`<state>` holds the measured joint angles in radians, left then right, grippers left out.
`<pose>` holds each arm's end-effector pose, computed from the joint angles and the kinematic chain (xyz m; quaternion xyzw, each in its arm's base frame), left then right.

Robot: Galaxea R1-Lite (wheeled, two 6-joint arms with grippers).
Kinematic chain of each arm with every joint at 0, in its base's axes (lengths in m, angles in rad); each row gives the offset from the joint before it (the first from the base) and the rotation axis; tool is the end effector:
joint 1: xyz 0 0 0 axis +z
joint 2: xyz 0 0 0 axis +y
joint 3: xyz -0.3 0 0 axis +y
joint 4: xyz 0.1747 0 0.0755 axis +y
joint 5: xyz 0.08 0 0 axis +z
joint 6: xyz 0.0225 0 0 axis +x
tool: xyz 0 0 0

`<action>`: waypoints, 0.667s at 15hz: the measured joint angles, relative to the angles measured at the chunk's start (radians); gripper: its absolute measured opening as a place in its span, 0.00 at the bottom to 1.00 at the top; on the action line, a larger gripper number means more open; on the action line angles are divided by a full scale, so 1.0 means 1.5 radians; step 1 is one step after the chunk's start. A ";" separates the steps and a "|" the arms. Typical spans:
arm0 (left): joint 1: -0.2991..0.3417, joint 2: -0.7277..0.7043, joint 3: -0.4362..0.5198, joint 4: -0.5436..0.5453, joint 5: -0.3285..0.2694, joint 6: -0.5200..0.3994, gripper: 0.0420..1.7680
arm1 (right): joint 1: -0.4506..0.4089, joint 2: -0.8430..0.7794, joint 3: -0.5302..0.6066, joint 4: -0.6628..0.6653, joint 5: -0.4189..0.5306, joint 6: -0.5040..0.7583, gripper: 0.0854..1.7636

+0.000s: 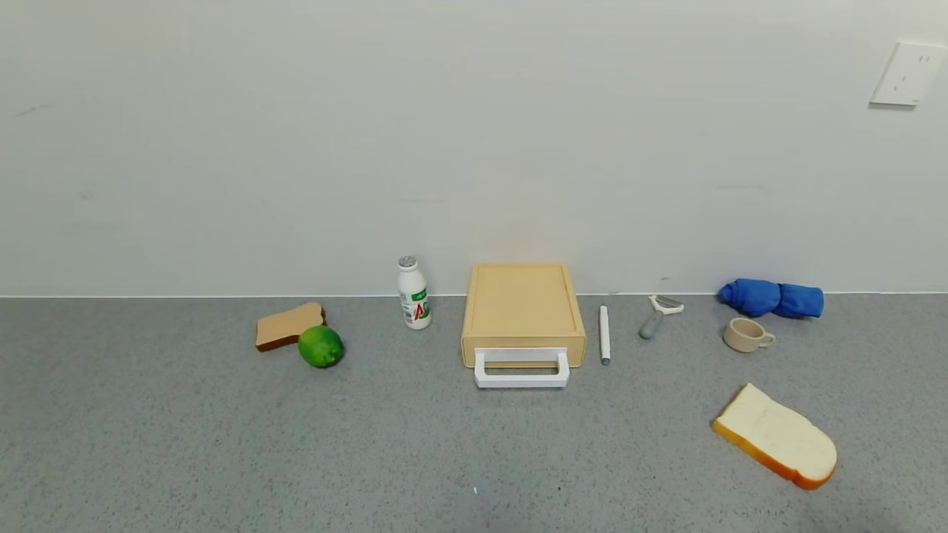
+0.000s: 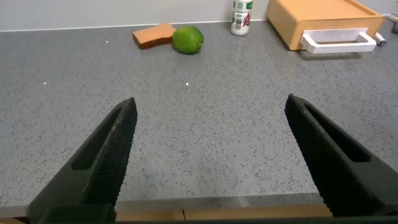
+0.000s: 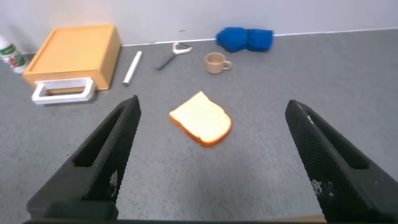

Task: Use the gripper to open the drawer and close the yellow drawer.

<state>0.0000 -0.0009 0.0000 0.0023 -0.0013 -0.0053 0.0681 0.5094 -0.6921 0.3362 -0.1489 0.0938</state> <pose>-0.0229 0.0000 0.0752 -0.0027 0.0007 -0.0006 1.0000 -0.0026 -0.0035 0.2366 0.0384 0.0743 -0.0438 0.9955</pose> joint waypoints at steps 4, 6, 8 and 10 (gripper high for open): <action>0.000 0.000 0.000 0.000 0.000 0.000 0.97 | -0.047 -0.154 0.015 0.104 0.001 0.003 0.97; 0.000 0.000 0.000 0.000 0.000 0.000 0.97 | -0.051 -0.221 0.024 0.150 0.002 0.004 0.97; 0.000 0.000 0.000 0.000 0.000 0.000 0.97 | -0.051 -0.279 0.054 0.156 -0.001 0.004 0.97; 0.000 0.000 0.000 0.000 0.000 0.000 0.97 | -0.051 -0.315 0.091 0.131 -0.007 0.027 0.97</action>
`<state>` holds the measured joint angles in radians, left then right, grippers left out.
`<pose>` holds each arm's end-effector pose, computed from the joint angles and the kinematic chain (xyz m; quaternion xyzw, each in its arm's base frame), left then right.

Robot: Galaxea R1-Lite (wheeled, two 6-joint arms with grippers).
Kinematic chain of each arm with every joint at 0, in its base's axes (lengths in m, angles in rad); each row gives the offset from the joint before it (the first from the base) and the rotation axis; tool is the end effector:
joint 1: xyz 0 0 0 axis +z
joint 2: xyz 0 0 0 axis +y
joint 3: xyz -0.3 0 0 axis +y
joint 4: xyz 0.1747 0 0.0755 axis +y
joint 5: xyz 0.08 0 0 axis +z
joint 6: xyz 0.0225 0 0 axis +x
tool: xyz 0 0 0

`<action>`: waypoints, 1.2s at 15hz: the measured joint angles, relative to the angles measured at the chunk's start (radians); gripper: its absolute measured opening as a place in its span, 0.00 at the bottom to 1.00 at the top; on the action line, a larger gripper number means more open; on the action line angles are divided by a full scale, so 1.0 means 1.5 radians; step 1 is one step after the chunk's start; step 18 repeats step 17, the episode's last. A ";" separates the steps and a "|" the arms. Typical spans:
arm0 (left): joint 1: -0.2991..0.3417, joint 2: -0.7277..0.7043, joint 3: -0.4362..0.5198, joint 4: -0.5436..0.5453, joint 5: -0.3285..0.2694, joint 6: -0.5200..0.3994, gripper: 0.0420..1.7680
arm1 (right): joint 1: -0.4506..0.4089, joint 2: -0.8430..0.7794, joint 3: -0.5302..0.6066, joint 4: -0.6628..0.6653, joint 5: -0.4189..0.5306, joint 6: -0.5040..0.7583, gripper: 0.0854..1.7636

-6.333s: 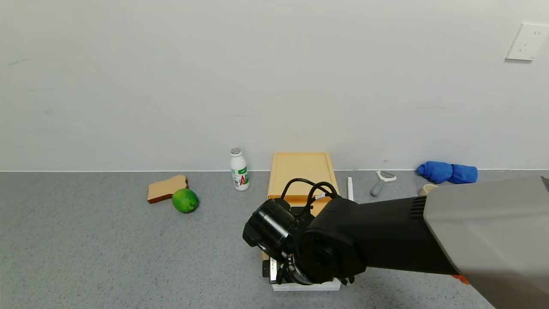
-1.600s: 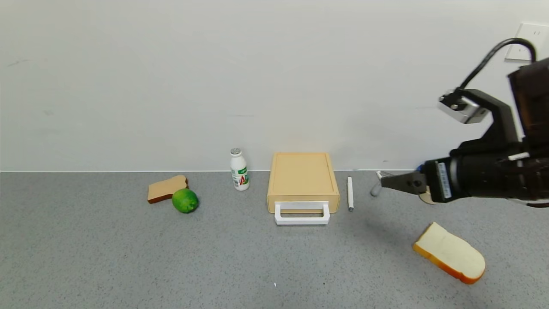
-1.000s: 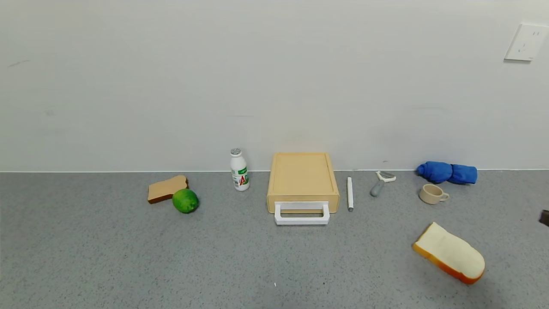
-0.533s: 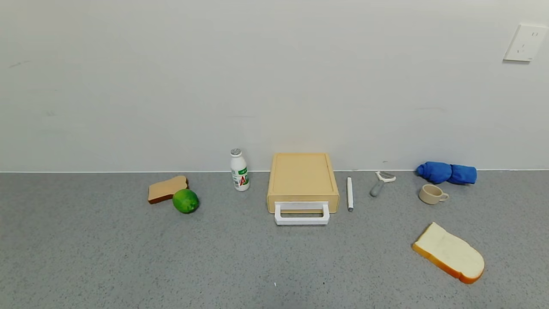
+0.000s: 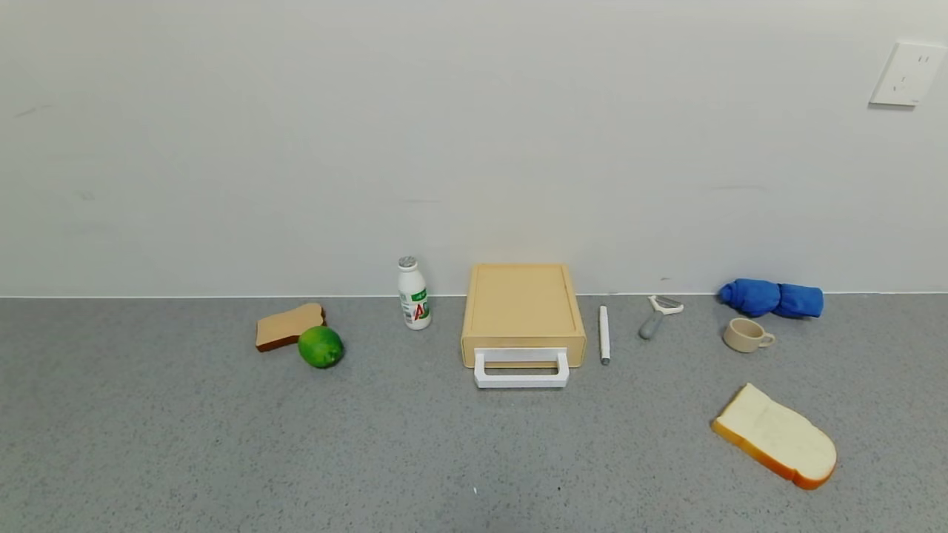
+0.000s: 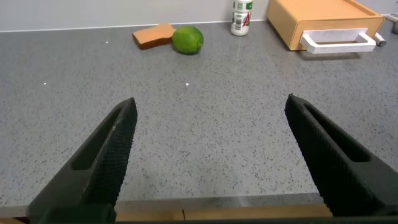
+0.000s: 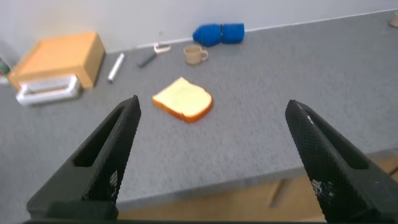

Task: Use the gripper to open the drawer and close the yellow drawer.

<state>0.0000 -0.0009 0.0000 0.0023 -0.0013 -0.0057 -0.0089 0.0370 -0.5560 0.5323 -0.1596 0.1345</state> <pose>-0.0229 0.0000 0.0752 -0.0029 0.0007 -0.0006 1.0000 -0.0834 -0.0028 0.1619 0.0665 0.0010 -0.0844 0.9942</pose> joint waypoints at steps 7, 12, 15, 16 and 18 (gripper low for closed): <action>0.000 0.000 0.000 0.000 0.000 0.000 0.97 | 0.001 -0.025 0.245 -0.306 0.058 -0.044 0.97; 0.000 0.000 0.000 0.000 0.001 0.000 0.97 | 0.001 -0.025 0.358 -0.351 0.099 -0.103 0.97; 0.000 0.000 0.000 0.000 0.000 0.000 0.97 | 0.002 -0.025 0.369 -0.352 0.099 -0.099 0.97; 0.000 0.000 0.000 0.000 0.000 0.000 0.97 | 0.002 -0.025 0.370 -0.353 0.099 -0.091 0.97; 0.000 0.000 0.000 0.000 0.000 0.000 0.97 | 0.002 -0.025 0.370 -0.355 0.099 -0.078 0.97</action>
